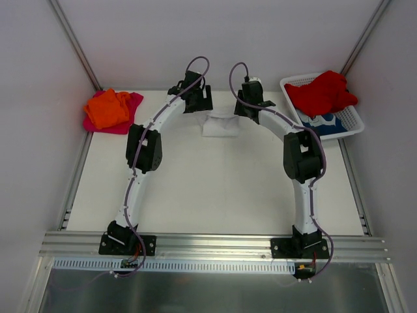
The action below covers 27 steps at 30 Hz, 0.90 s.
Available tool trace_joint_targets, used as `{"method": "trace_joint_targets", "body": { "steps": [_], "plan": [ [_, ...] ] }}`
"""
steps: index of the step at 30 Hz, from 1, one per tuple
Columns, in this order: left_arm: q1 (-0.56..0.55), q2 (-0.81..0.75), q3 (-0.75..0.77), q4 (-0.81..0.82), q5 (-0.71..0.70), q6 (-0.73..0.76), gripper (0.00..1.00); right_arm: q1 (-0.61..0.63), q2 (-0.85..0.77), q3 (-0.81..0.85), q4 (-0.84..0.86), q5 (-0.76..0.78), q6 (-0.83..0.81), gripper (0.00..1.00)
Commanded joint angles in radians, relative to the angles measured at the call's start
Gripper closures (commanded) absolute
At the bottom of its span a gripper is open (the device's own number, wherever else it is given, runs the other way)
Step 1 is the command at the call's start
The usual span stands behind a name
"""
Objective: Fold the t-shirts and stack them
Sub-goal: Fold the long partially folded tshirt into a neat square
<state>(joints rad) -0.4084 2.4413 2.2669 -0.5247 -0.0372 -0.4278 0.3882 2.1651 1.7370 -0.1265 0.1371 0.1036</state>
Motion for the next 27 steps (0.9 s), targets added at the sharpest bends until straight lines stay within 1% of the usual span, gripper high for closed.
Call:
{"method": "trace_joint_targets", "body": {
  "steps": [1, 3, 4, 9, 10, 15, 18, 23, 27],
  "plan": [
    [0.068, 0.065, 0.115, -0.015, -0.058, 0.034, 0.01, -0.051, 0.073, 0.122, -0.054, 0.058, -0.033, 0.62],
    [0.077, 0.065, 0.115, -0.015, -0.067, 0.032, 0.01, -0.051, 0.082, 0.115, -0.052, 0.064, -0.031, 0.59],
    [0.077, 0.058, 0.105, -0.014, -0.07, 0.035, 0.01, -0.052, 0.079, 0.105, -0.048, 0.067, -0.031, 0.55],
    [0.076, 0.002, 0.016, -0.012, -0.06, 0.023, 0.01, -0.051, 0.047, 0.069, -0.048, 0.068, -0.028, 0.55],
    [0.074, -0.03, -0.027, -0.011, -0.058, 0.02, 0.01, -0.051, 0.035, 0.055, -0.042, 0.068, -0.027, 0.55],
    [0.054, -0.128, -0.153, 0.008, -0.066, 0.02, 0.01, -0.048, -0.06, -0.023, -0.038, 0.091, -0.031, 0.55],
    [0.042, -0.159, -0.194, 0.009, -0.056, 0.017, 0.01, -0.045, -0.106, -0.054, -0.039, 0.102, -0.042, 0.55],
    [0.003, -0.234, -0.228, 0.009, -0.098, 0.027, 0.01, -0.023, -0.174, -0.06, -0.067, 0.134, -0.071, 0.55],
    [-0.004, -0.301, -0.263, 0.009, -0.104, 0.024, 0.01, -0.014, -0.232, -0.094, -0.065, 0.153, -0.076, 0.55]
  ]
}}
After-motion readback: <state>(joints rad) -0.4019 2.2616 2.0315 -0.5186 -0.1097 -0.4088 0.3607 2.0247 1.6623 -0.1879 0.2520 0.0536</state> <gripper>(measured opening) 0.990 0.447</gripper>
